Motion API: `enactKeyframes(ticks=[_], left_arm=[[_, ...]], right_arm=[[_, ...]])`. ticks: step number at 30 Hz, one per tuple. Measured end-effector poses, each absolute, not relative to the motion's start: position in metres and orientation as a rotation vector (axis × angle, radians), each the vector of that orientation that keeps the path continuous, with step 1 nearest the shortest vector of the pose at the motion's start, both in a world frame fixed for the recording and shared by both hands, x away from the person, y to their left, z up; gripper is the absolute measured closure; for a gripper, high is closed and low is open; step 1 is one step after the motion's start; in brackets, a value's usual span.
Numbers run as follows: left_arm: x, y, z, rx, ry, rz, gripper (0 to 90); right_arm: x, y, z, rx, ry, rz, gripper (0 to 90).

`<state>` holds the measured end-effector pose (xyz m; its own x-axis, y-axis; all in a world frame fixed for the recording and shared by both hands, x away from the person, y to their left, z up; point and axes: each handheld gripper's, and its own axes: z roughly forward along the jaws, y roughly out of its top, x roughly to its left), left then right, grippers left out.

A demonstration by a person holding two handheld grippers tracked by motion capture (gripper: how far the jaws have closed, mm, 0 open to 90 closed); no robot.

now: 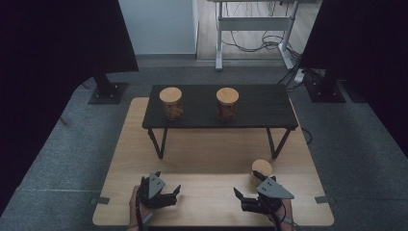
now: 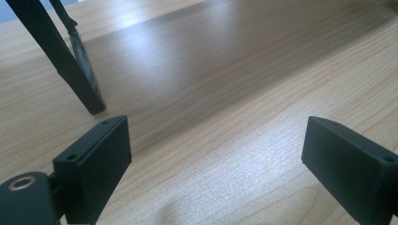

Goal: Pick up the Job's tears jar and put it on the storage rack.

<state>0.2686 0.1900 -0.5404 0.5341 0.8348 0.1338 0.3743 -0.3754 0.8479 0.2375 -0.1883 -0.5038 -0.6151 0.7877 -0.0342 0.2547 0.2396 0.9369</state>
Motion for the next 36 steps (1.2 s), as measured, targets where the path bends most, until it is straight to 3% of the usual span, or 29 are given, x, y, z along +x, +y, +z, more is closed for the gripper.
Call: enactKeyframes(ticks=[36], left_arm=[[0.27, 0.189, -0.541, 1.979, 0.976, 0.733, 8.1]], right_arm=[[0.242, -0.249, -0.524, 1.046, 2.046, 1.316, 9.6]])
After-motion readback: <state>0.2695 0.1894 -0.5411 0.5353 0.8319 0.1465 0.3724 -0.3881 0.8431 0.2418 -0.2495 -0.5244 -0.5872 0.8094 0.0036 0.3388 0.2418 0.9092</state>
